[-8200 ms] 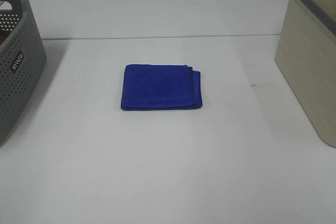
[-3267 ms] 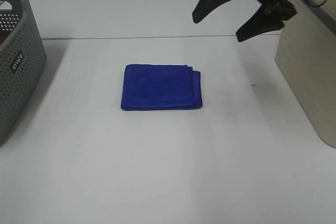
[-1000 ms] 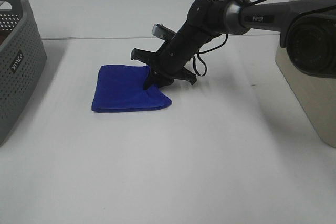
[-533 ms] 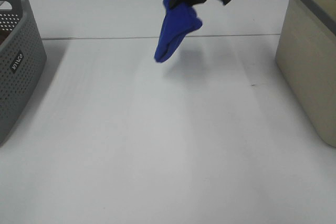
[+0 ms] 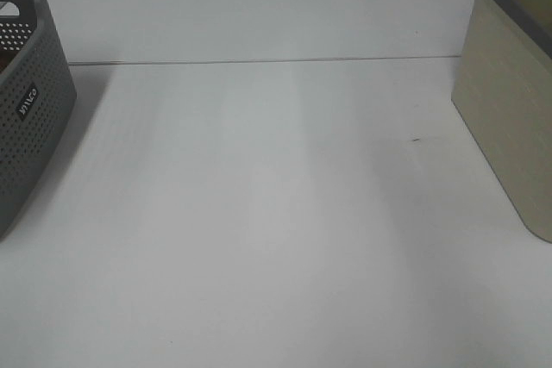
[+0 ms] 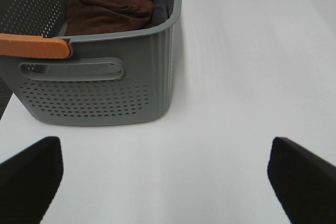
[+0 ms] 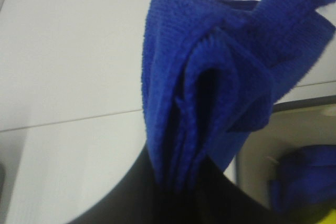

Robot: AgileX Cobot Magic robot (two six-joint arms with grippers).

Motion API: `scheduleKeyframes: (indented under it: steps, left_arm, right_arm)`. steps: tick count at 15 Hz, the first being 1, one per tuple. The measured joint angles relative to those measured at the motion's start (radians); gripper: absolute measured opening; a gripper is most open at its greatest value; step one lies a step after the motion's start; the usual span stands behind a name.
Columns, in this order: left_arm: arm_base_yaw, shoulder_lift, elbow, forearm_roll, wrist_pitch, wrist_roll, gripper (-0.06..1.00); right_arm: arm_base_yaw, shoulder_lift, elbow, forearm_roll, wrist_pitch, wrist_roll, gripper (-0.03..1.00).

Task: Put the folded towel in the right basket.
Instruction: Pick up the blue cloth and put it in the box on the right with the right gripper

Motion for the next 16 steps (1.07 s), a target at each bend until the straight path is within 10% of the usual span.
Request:
scheduleKeyframes:
  steps: [7, 11, 16]
  left_arm:
    - [0.000, 0.000, 0.000, 0.014, 0.000, 0.000, 0.99]
    - [0.000, 0.000, 0.000, 0.026, 0.000, 0.000, 0.99]
    - [0.000, 0.000, 0.000, 0.026, 0.000, 0.000, 0.99]
  right_arm:
    - [-0.091, -0.171, 0.403, -0.380, 0.012, -0.081, 0.11]
    - [-0.091, -0.115, 0.512, -0.417, 0.013, -0.064, 0.16]
    - [-0.091, -0.114, 0.518, -0.418, 0.012, -0.026, 0.92]
